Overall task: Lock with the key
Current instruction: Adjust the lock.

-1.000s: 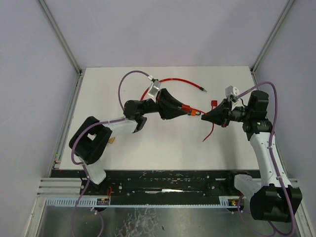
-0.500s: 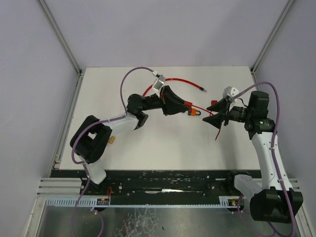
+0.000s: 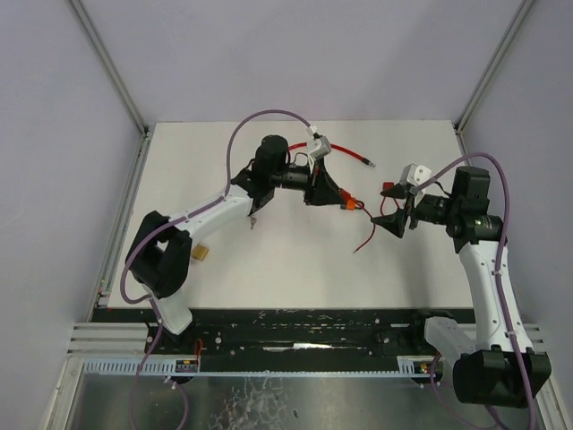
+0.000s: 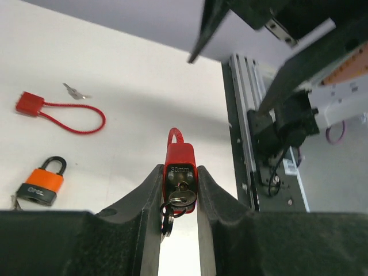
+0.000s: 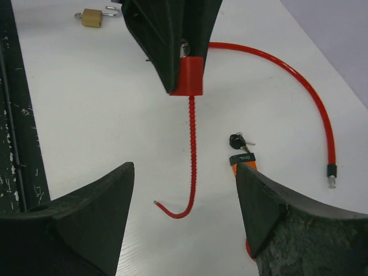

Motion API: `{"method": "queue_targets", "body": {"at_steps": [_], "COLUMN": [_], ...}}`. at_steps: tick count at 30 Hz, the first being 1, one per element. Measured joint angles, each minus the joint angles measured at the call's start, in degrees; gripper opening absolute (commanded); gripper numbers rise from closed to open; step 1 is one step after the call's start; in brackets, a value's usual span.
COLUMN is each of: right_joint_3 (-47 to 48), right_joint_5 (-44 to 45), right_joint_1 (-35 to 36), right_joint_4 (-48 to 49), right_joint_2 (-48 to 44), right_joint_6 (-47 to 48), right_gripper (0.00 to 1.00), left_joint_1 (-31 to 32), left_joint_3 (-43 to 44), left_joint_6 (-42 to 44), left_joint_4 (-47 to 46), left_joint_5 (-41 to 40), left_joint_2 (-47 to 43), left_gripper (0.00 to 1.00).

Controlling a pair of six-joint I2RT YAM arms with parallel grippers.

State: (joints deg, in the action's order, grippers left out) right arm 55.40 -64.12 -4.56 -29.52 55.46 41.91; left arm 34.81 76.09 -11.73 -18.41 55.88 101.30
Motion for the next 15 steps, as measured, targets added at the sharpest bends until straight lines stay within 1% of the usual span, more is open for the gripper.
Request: {"method": "queue_targets", "body": {"at_steps": [3, 7, 11, 15], "right_joint_3": [-0.11, -1.11, -1.79, -1.81], "right_joint_5": [-0.63, 0.02, 0.94, 2.21], "right_joint_1": [0.68, 3.76, 6.69, 8.39], "right_joint_4": [-0.57, 1.11, 3.32, 3.28], "right_joint_2": [1.99, 3.65, 5.55, 7.34], "right_joint_6": [-0.15, -2.67, -5.4, -5.92], "right_gripper": [0.75, 0.72, 0.69, 0.67], "left_joint_1": [1.53, 3.87, 5.73, 6.29], "left_joint_3": [-1.2, -1.01, 0.09, 0.83], "left_joint_6": [6.91, 12.33, 15.41, 16.59], "left_joint_4": [5.18, 9.62, 13.64, 15.32], "left_joint_5": [0.83, 1.09, 0.9, 0.52], "left_joint_2": [-1.03, -1.29, -1.29, -1.29], "left_gripper": [0.0, 0.0, 0.0, 0.0]}}
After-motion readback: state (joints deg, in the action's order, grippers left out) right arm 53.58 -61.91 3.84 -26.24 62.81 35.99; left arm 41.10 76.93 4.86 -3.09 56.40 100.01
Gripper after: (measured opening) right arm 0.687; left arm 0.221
